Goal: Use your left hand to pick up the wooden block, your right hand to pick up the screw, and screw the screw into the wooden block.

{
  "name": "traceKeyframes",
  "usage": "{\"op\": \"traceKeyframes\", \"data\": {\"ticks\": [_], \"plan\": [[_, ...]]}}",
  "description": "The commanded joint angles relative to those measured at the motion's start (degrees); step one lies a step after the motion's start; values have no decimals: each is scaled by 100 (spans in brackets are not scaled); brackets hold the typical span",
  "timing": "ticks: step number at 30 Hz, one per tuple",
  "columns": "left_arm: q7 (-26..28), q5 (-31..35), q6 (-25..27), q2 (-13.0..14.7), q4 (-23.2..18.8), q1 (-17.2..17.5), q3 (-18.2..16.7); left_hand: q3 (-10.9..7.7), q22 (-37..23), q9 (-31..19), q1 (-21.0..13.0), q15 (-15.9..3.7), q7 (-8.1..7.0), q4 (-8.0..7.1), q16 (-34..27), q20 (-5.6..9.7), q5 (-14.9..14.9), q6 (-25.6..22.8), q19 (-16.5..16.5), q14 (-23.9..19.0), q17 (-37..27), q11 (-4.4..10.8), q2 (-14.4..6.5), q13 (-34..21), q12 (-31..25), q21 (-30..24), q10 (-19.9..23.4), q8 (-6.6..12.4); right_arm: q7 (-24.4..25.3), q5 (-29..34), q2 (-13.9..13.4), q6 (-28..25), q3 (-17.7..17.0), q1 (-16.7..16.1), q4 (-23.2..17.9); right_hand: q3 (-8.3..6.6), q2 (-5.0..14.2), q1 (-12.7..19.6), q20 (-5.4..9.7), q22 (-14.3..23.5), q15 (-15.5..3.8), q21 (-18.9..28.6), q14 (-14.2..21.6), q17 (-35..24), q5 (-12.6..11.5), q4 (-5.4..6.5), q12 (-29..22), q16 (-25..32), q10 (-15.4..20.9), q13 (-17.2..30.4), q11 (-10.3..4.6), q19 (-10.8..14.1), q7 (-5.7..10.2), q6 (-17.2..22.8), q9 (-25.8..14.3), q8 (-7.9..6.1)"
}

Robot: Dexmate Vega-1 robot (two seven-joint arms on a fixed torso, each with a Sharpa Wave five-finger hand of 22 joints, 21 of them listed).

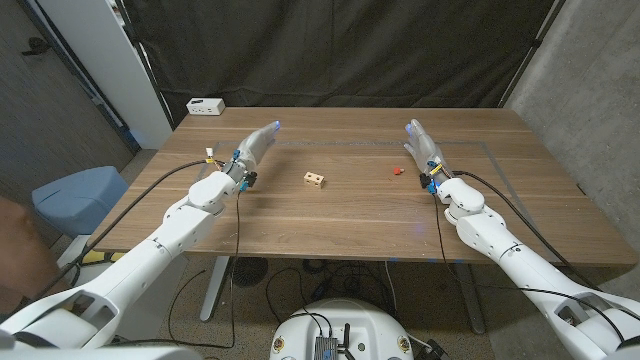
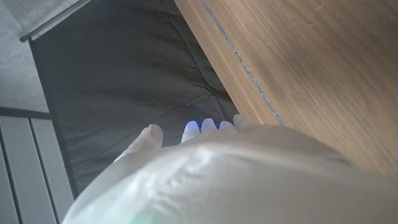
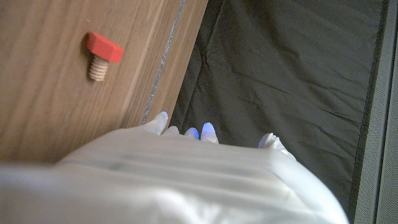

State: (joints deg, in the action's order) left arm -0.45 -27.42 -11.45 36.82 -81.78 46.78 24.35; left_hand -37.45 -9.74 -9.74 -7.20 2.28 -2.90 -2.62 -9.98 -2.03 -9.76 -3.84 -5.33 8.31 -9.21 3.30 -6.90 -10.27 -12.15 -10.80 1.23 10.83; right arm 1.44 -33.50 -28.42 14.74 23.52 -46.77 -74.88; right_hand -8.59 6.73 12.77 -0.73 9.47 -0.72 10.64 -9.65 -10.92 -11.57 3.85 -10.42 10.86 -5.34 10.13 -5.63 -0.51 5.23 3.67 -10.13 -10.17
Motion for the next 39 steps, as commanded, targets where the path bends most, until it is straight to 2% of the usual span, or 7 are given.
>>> {"op": "traceKeyframes", "data": {"ticks": [1,7,14,22,26,35,39], "plan": [[62,723,448,600,-634,-73,142,-18,-19,-28,-114,-11,-62,101,12,13,-31,-88,-90,65,-34,49,-25,-27,-60,23,88,40,27,33,42,49,4,65,73,-33,4,57,-49,31,6,34,-133,-5,-32,-7,-21,31,-7,18,-13,-9,16,7,-17,-40],[77,1127,709,871,-985,-118,215,-38,-16,-28,-221,-23,-138,255,-2,26,-56,-166,-145,87,-38,115,25,-29,-71,27,185,51,-22,33,56,52,15,127,146,-38,7,59,-44,31,4,37,-133,-2,-35,-12,-22,31,-5,18,-19,0,21,10,-17,-43],[-67,1524,929,1150,-1315,-189,305,-79,-13,-31,-511,-71,-300,670,-39,27,-99,-347,-147,41,-44,309,183,-35,-99,5,424,89,47,94,41,65,16,123,140,-44,7,59,-46,31,1,40,-132,0,-38,-19,-23,31,-5,18,-15,8,23,10,-17,-44],[-207,2037,1126,1363,-1618,-300,436,-87,-8,-33,-822,-166,-421,1075,-72,-96,-116,-498,-19,-97,-47,409,360,-41,-100,-33,591,119,36,122,17,137,-1,116,232,-48,7,57,-65,31,-3,40,-127,2,-41,-24,-23,33,-4,18,-25,12,27,-5,-17,-40],[-233,2447,1362,1510,-1889,-366,527,-84,-6,-36,-1117,-262,-516,1293,-101,-127,-127,-608,86,-249,-49,543,509,-51,-142,-45,828,140,41,118,-3,166,-22,82,228,-50,6,56,-68,31,-6,40,-130,2,-42,-27,-23,32,-4,18,-26,12,27,-7,-17,-40],[-560,3259,1985,1767,-2456,-575,740,-81,-2,-40,-1461,-284,-559,1351,-123,-182,-92,-751,236,-447,-53,587,697,-71,-179,-54,1050,169,103,135,-10,211,-45,27,205,-56,7,53,-70,31,0,40,-135,4,-44,-33,-23,30,-6,18,-29,15,30,-11,-16,-41],[-735,3744,2369,1823,-2736,-695,907,-65,-2,-44,-1620,-291,-580,1355,-85,-295,-56,-751,196,-407,-55,609,823,-78,-128,-18,979,157,145,150,-11,225,-56,7,185,-59,8,54,-73,31,0,40,-132,4,-45,-36,-24,32,-4,18,-31,16,35,-19,-16,-39]]}}
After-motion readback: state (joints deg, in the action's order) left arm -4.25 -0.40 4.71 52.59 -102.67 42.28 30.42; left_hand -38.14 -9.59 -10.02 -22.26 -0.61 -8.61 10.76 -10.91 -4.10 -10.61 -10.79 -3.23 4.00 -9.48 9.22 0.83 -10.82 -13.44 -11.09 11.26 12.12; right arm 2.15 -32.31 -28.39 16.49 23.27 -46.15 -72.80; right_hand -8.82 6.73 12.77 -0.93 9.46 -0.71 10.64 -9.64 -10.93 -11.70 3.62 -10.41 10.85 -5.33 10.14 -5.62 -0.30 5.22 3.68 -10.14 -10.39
